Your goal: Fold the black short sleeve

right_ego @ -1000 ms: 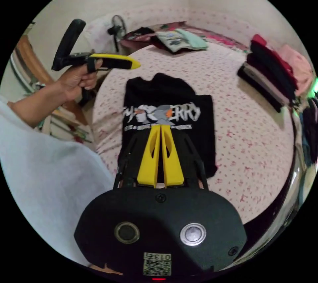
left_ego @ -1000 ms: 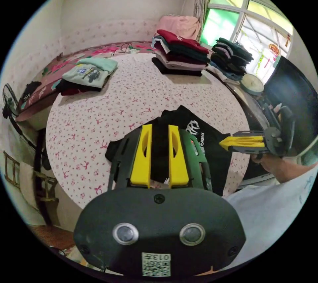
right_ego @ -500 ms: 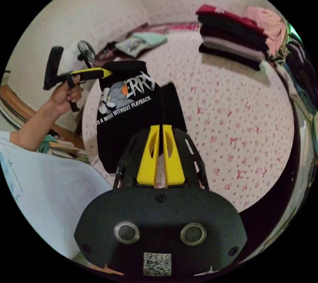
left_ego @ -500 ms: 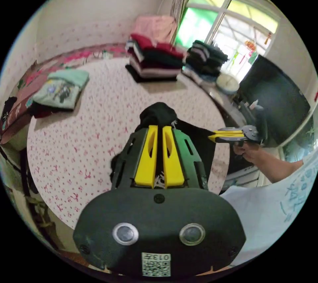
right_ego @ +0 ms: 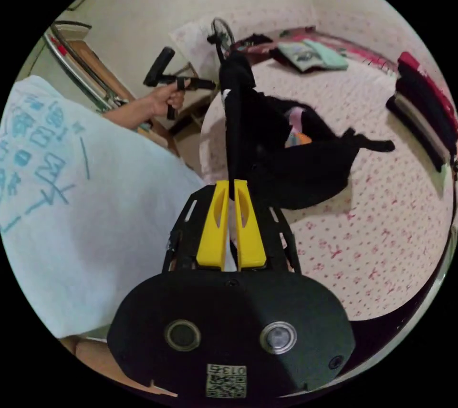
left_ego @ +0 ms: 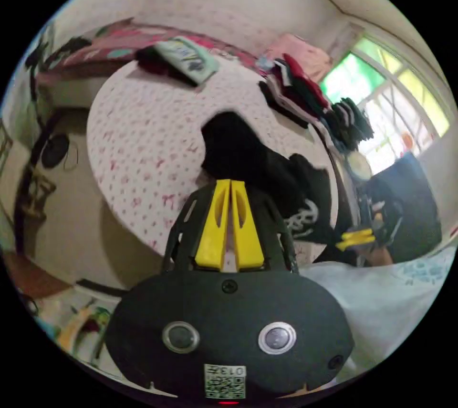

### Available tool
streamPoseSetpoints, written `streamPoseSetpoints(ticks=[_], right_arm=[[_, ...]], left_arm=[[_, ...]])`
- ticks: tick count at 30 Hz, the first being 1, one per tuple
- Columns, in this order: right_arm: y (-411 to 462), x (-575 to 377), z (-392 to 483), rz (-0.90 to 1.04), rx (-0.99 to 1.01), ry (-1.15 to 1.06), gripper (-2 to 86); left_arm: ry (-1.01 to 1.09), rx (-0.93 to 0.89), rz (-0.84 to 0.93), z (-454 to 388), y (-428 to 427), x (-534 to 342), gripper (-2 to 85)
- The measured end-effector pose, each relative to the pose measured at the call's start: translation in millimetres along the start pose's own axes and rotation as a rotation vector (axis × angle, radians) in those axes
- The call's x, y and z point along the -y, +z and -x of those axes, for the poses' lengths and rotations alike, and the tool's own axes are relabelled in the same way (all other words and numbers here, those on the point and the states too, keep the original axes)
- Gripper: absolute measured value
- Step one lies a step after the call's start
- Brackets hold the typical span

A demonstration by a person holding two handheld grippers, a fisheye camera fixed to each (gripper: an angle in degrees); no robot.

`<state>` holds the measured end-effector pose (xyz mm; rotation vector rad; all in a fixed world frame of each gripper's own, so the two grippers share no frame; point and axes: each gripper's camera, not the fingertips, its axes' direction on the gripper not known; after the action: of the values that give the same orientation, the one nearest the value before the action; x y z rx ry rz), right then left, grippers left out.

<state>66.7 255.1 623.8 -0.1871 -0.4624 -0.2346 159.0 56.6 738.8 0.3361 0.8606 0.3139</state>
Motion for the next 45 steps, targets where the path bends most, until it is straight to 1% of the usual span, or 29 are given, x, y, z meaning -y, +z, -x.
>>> streamPoseSetpoints(ticks=[2, 4, 7, 9, 11, 14, 16, 18, 19, 20, 22, 23, 24, 25, 26, 27, 28, 29, 31, 32, 33, 34, 35, 36, 37, 38, 40, 42, 45], right_arm=[[-8, -4, -7, -0.051, 0.004, 0.056, 1.5], [-28, -7, -26, -0.163, -0.082, 0.176, 3.8], [-45, 3, -43, -0.260, -0.275, 0.287, 9.0], [-41, 16, -53, -0.279, -0.335, 0.321, 11.5], [-24, 30, -65, -0.234, -0.333, 0.343, 13.0], [17, 42, -84, -0.080, -0.364, 0.385, 11.6], [37, 38, -91, -0.014, -0.384, 0.376, 7.5], [25, 34, -86, -0.013, -0.398, 0.349, 5.5], [7, 27, -84, -0.051, -0.432, 0.346, 4.7], [-5, 22, -82, -0.085, -0.454, 0.346, 4.3], [-58, -7, -78, -0.264, -0.448, 0.359, 3.1], [-73, -17, -76, -0.327, -0.433, 0.364, 2.9], [-101, -39, -72, -0.451, -0.414, 0.376, 2.5], [-127, -65, -67, -0.592, -0.406, 0.383, 2.3], [-139, -78, -64, -0.660, -0.408, 0.377, 2.2], [-157, -106, -57, -0.788, -0.417, 0.362, 2.1], [-168, -130, -55, -0.878, -0.419, 0.386, 2.0], [-170, -141, -56, -0.896, -0.420, 0.407, 1.9], [-160, -170, -71, -0.811, -0.431, 0.539, 1.8], [-154, -176, -75, -0.766, -0.442, 0.588, 1.8], [-138, -186, -86, -0.658, -0.431, 0.672, 1.7], [-119, -195, -98, -0.540, -0.394, 0.765, 1.6], [-109, -200, -102, -0.486, -0.380, 0.810, 1.6], [-90, -208, -110, -0.375, -0.348, 0.882, 1.5], [-75, -216, -113, -0.301, -0.326, 0.927, 1.4], [-70, -221, -112, -0.285, -0.317, 0.947, 1.4], [-72, -238, -106, -0.305, -0.341, 0.991, 1.6], [-82, -250, -103, -0.324, -0.377, 1.022, 1.8], [-104, -259, -94, -0.375, -0.518, 1.010, 3.5]], left_arm=[[0.036, 0.048, -0.008, 0, -6, -2, 1.5], [0.135, 0.092, 0.038, -15, -2, 2, 3.4], [0.339, 0.086, 0.128, -58, 26, 5, 7.7], [0.513, 0.087, 0.233, -100, 65, 0, 10.9], [0.623, 0.120, 0.275, -128, 93, -8, 12.4], [0.728, 0.195, 0.372, -156, 140, -17, 12.8], [0.753, 0.268, 0.400, -159, 159, -20, 9.5], [0.768, 0.244, 0.426, -162, 156, -13, 3.7], [0.763, 0.226, 0.426, -161, 151, -9, 3.3], [0.744, 0.193, 0.386, -159, 136, -1, 2.6], [0.674, 0.132, 0.235, -150, 98, 15, 2.0], [0.613, 0.058, 0.123, -143, 65, 26, 1.7], [0.556, -0.027, -0.013, -133, 28, 35, 1.6], [0.533, -0.067, -0.081, -128, 10, 38, 1.5], [0.505, -0.128, -0.211, -120, -26, 42, 1.4], [0.500, -0.148, -0.320, -112, -57, 43, 1.3], [0.505, -0.151, -0.358, -109, -69, 43, 1.3], [0.504, -0.160, -0.386, -100, -84, 42, 1.3], [0.454, -0.190, -0.358, -82, -87, 38, 1.3], [0.429, -0.214, -0.270, -70, -76, 35, 1.3], [0.386, -0.211, -0.145, -60, -55, 27, 1.4], [0.373, -0.189, -0.088, -56, -44, 20, 1.4], [0.387, -0.130, 0.033, -53, -20, 4, 1.6], [0.396, -0.061, 0.171, -50, 3, -13, 1.7], [0.390, -0.039, 0.236, -48, 14, -21, 1.8], [0.375, -0.032, 0.320, -43, 27, -35, 2.0], [0.335, -0.062, 0.333, -34, 28, -50, 2.6], [0.276, -0.098, 0.227, -20, 4, -52, 4.1], [0.207, -0.086, 0.111, -2, -24, -43, 7.4]])
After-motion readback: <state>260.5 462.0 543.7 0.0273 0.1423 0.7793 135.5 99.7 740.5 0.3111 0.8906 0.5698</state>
